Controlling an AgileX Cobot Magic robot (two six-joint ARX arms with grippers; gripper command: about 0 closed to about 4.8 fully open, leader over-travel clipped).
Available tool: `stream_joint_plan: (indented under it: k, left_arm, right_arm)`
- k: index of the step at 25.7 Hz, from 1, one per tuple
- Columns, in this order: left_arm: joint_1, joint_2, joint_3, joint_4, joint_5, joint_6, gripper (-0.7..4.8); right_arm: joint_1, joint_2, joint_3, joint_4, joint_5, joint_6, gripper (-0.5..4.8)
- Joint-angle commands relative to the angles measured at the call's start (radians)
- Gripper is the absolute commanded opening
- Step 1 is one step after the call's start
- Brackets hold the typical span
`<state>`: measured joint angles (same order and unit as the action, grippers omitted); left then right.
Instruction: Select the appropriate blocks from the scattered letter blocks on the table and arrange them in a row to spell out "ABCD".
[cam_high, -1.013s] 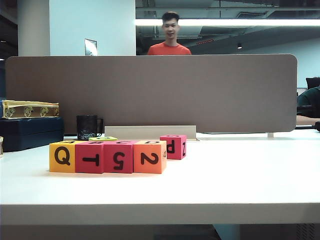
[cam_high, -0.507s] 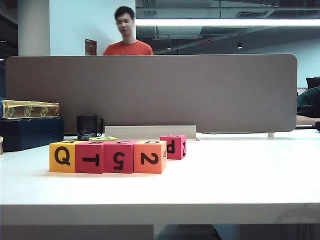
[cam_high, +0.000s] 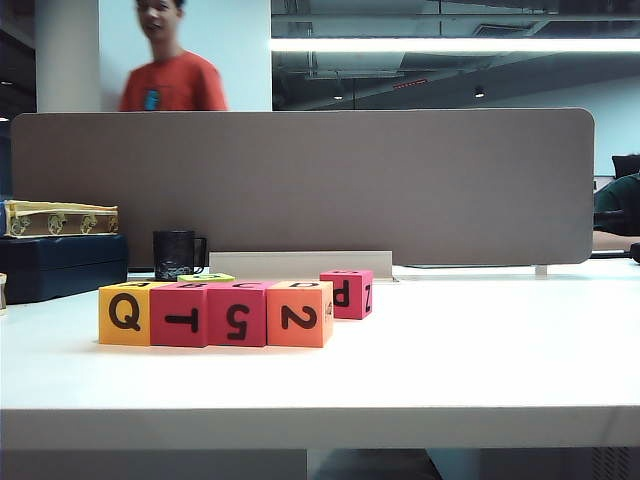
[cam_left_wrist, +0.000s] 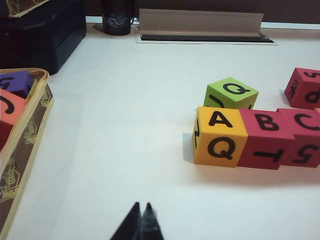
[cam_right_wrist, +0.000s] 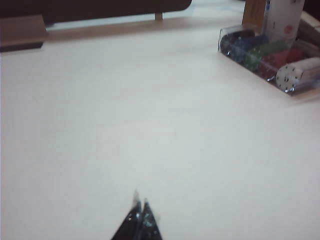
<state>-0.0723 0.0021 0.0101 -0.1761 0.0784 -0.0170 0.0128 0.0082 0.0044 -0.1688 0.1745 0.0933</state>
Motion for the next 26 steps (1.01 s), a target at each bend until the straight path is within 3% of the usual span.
stream_joint_plan:
  k: [1,26]
  left_arm:
    - [-0.001,0.001,0.000,-0.002,0.004,0.000,-0.05]
    - [-0.002,0.001,0.000,-0.002,0.004,0.000,-0.05]
  right_arm:
    - [0.002,-0.011,-0.003,0.001,-0.006,0.005,-0.01]
    - [0.006,-0.011,-0.003,-0.002,-0.045,0.008,-0.01]
